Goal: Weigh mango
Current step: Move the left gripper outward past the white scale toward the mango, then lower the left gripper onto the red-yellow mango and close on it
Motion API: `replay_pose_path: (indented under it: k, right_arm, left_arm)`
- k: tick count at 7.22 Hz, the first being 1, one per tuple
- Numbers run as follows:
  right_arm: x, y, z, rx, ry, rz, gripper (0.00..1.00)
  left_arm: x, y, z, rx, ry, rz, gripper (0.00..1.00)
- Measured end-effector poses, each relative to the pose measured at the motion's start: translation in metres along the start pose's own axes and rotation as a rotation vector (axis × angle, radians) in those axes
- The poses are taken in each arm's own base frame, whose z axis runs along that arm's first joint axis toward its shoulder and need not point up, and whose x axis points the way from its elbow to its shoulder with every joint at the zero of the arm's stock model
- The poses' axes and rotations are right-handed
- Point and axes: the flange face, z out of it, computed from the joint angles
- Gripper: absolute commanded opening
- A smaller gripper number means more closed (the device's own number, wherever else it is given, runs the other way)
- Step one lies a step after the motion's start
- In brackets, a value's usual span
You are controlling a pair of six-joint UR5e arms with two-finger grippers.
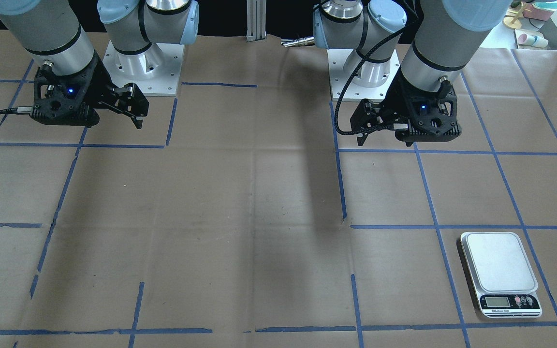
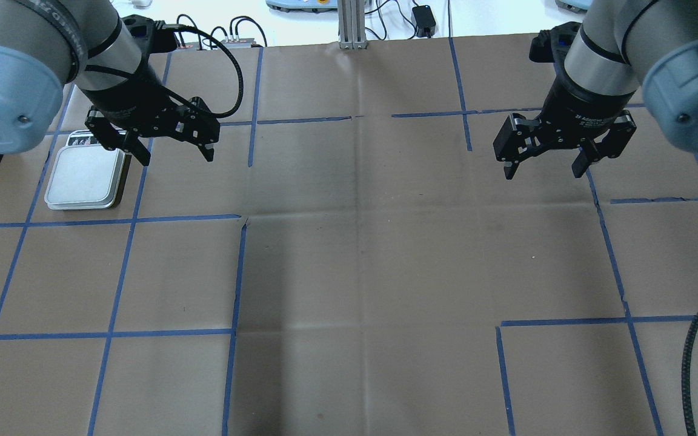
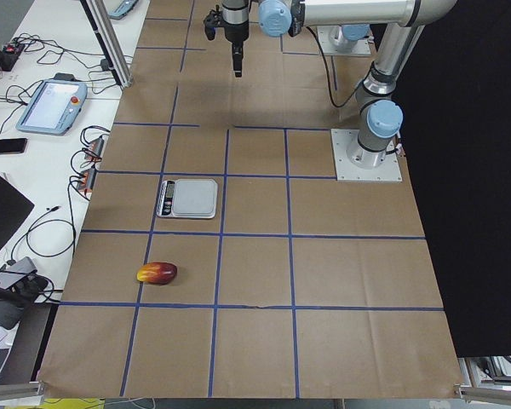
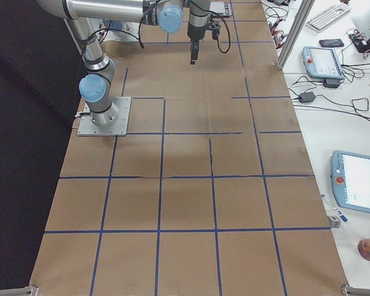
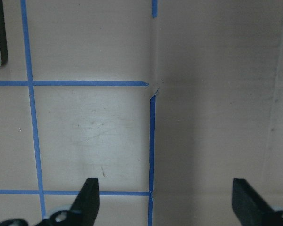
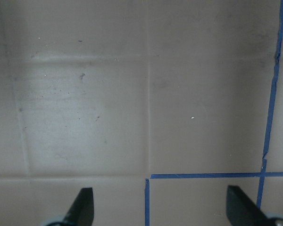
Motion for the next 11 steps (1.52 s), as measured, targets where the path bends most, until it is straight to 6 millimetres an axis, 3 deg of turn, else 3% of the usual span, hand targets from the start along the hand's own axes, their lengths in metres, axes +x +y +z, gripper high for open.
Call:
replay_pose_path:
  k: [5, 6, 7, 8, 9, 11]
  right_arm:
    - [0.000, 0.000, 0.000, 0.000, 0.000, 0.000, 1.00]
    - [0.000, 0.000, 0.000, 0.000, 0.000, 0.000, 1.00]
    - [0.000, 0.000, 0.000, 0.000, 0.000, 0.000, 1.00]
    - [0.000, 0.000, 0.000, 0.000, 0.000, 0.000, 1.00]
    - [0.000, 0.000, 0.000, 0.000, 0.000, 0.000, 1.00]
    - [0.000, 0.000, 0.000, 0.000, 0.000, 0.000, 1.00]
  left_arm:
    - [-0.005, -0.004, -0.006, 0.014, 0.000, 0.004, 1.00]
    - [-0.014, -0.009, -0.009, 0.020, 0.000, 0.013, 1.00]
    - [-0.035, -0.017, -0.010, 0.025, 0.002, 0.015, 1.00]
    - [-0.073, -0.028, -0.010, 0.035, 0.006, 0.002, 1.00]
    - [-0.123, -0.038, -0.009, 0.042, 0.008, -0.006, 1.00]
    - [-0.247, -0.063, 0.000, 0.053, 0.005, 0.022, 1.00]
